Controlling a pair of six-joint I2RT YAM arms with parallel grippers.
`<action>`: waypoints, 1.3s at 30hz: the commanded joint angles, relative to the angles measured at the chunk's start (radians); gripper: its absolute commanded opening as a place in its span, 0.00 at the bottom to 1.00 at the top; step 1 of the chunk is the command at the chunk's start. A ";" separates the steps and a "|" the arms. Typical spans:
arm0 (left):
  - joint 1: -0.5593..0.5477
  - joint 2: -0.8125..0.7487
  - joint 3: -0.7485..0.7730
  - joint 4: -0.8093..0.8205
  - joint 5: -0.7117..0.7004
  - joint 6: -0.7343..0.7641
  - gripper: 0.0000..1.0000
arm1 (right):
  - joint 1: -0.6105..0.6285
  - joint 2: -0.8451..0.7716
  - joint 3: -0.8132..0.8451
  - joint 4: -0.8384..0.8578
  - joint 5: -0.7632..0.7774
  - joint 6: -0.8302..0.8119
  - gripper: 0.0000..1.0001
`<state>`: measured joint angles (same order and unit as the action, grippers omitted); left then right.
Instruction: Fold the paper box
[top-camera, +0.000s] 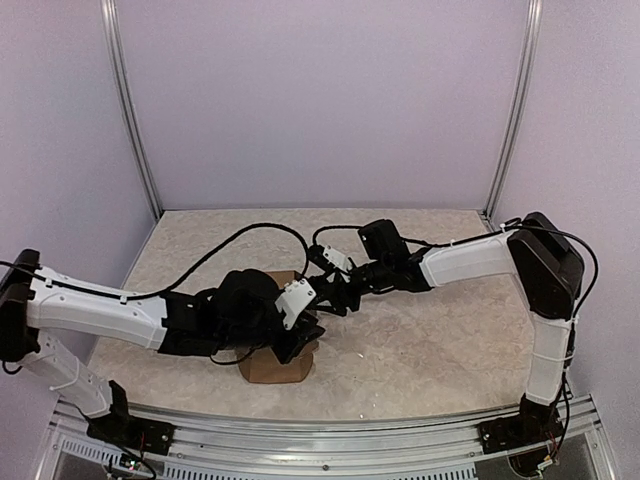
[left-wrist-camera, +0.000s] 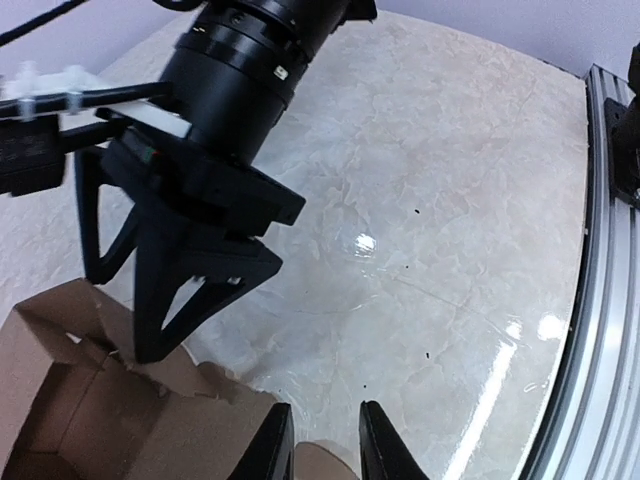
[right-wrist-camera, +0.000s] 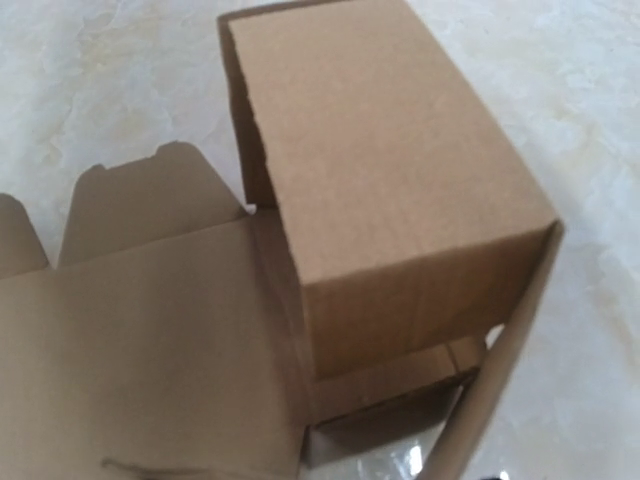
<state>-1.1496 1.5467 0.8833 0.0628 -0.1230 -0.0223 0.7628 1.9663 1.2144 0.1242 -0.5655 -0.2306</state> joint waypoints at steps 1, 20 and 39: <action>0.009 -0.255 -0.124 -0.033 -0.163 -0.055 0.27 | -0.001 0.034 0.031 -0.008 -0.018 -0.022 0.66; 0.586 -0.353 -0.395 0.170 0.279 -0.548 0.55 | -0.002 0.121 0.125 -0.091 -0.033 -0.108 0.69; 0.565 0.006 -0.345 0.532 0.451 -0.618 0.48 | 0.000 0.184 0.190 -0.020 0.071 -0.036 0.64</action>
<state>-0.5732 1.5311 0.5053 0.5400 0.2966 -0.6300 0.7628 2.1204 1.3796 0.0662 -0.5339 -0.2977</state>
